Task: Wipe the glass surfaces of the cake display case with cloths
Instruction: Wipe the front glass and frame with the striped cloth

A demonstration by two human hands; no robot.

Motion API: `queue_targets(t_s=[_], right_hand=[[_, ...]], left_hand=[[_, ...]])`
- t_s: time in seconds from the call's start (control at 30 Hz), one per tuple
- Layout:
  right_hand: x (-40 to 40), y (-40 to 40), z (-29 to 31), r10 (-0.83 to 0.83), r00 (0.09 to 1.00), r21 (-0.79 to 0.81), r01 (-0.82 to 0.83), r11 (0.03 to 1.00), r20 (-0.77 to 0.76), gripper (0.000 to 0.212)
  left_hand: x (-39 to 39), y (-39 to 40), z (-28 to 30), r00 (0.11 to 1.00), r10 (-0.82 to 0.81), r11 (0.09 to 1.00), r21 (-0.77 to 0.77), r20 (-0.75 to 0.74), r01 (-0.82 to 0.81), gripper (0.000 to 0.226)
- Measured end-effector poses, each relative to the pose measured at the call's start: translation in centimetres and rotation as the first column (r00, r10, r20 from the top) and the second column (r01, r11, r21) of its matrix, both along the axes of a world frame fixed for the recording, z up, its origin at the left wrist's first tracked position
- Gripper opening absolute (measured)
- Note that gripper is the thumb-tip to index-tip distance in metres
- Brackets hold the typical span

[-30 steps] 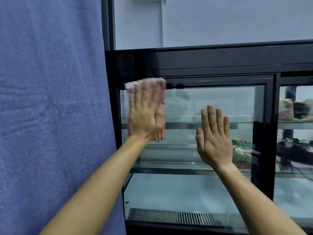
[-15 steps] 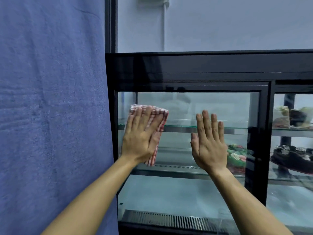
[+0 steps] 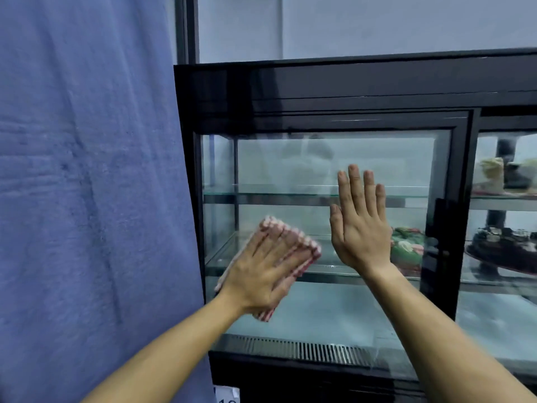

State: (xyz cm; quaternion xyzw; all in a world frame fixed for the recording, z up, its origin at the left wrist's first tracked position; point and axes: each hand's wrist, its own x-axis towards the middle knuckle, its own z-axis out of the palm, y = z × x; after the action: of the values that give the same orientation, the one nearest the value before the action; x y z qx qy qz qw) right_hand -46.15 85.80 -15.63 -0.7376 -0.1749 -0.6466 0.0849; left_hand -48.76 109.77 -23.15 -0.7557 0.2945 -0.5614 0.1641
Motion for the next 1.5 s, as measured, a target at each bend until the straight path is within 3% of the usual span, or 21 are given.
queue_targets(t_s=[0.07,0.13,0.23,0.27,0.33,0.43,0.5,0.57,0.63,0.7,0.77,0.83,0.93,1.0,1.1,1.17,1.23,1.3,1.37,1.43,1.5], right_hand=[[-0.2,0.2,0.1,0.005,1.000,0.004,-0.005,1.000,-0.011,0.062],[-0.2,0.2,0.2,-0.002,1.000,-0.002,0.002,1.000,-0.012,0.062],[0.0,0.1,0.0,-0.024,0.999,-0.012,0.024,1.000,-0.022,0.062],[0.0,0.1,0.1,-0.030,0.999,-0.017,0.029,0.999,-0.022,0.062],[0.0,0.3,0.0,-0.037,0.999,-0.020,0.037,0.999,-0.021,0.062],[0.0,0.5,0.1,-0.033,0.999,-0.023,0.033,0.999,-0.018,0.062],[0.0,0.3,0.2,-0.044,0.999,-0.019,0.044,0.999,-0.013,0.062],[0.1,0.1,0.2,-0.046,0.999,-0.015,0.046,0.999,-0.002,0.061],[0.1,0.3,0.2,-0.047,0.999,-0.020,0.047,0.999,0.001,0.061],[0.1,0.3,0.2,-0.057,0.998,-0.021,0.057,0.998,-0.008,0.062],[0.1,0.2,0.0,-0.063,0.998,-0.023,0.062,0.998,-0.013,0.062],[0.1,0.1,0.0,-0.067,0.998,-0.027,0.067,0.997,-0.011,0.062],[0.2,0.2,0.1,-0.067,0.998,-0.025,0.066,0.998,-0.020,0.063],[0.3,0.3,0.0,-0.074,0.997,-0.016,0.074,0.997,-0.020,0.063],[0.2,0.3,0.1,-0.075,0.997,-0.016,0.075,0.997,-0.023,0.063],[0.1,0.2,0.1,-0.064,0.998,-0.017,0.063,0.998,-0.023,0.062],[0.0,0.1,0.2,-0.044,0.999,-0.021,0.043,0.999,-0.019,0.062],[0.0,-0.3,0.2,0.006,1.000,-0.023,-0.007,1.000,-0.022,0.061],[-0.1,-0.7,0.3,0.084,0.995,-0.016,-0.085,0.996,-0.049,0.062],[-0.2,-1.4,0.6,0.141,0.985,-0.042,-0.145,0.988,-0.096,0.063],[-0.2,-1.9,0.5,0.131,0.986,-0.086,-0.141,0.986,-0.105,0.062]], left_hand=[[-0.8,3.1,-8.2,1.000,0.008,0.979,0.206,-0.024,-0.003,0.066],[-1.4,5.6,-12.5,0.996,0.046,0.925,0.379,-0.078,-0.013,0.070],[-0.9,6.5,-8.6,0.994,0.048,0.887,0.462,-0.098,0.002,0.061],[-0.5,6.4,-5.3,0.999,0.025,0.916,0.401,-0.046,-0.004,0.058],[0.0,6.3,3.1,0.999,0.021,0.997,0.076,0.048,-0.024,0.057],[0.0,6.3,12.1,0.993,0.098,0.910,-0.410,0.066,-0.063,0.057],[0.2,5.2,12.1,0.990,0.118,0.892,-0.447,0.075,-0.072,0.058],[0.1,4.3,7.4,0.995,0.075,0.960,-0.275,0.060,-0.056,0.060],[-0.3,4.7,-0.7,1.000,0.003,0.999,0.048,-0.013,-0.003,0.062],[-0.9,6.0,-9.3,0.997,0.011,0.941,0.338,-0.075,0.015,0.068],[-1.5,7.7,-15.2,0.988,0.091,0.869,0.494,-0.127,-0.017,0.078],[-1.6,8.7,-16.4,0.981,0.158,0.796,0.602,-0.115,-0.057,0.081],[-0.9,8.3,-12.2,0.992,0.088,0.755,0.655,-0.085,-0.011,0.074],[-0.5,7.4,-5.5,0.998,0.009,0.840,0.542,-0.063,0.026,0.066],[0.0,6.5,7.6,0.999,-0.012,0.997,0.075,0.045,0.009,0.060],[0.2,6.2,14.4,0.990,0.099,0.955,-0.288,0.100,-0.066,0.059],[0.4,5.0,16.5,0.984,0.143,0.895,-0.440,0.110,-0.081,0.060],[0.7,3.1,13.8,0.988,0.107,0.930,-0.364,0.109,-0.061,0.062],[0.5,1.1,7.0,0.996,0.011,0.998,-0.060,0.094,-0.005,0.064],[0.0,0.2,-1.0,1.000,-0.017,0.944,0.330,0.002,0.016,0.063],[-0.7,0.6,-5.7,0.999,0.030,0.858,0.513,-0.030,-0.010,0.066]])
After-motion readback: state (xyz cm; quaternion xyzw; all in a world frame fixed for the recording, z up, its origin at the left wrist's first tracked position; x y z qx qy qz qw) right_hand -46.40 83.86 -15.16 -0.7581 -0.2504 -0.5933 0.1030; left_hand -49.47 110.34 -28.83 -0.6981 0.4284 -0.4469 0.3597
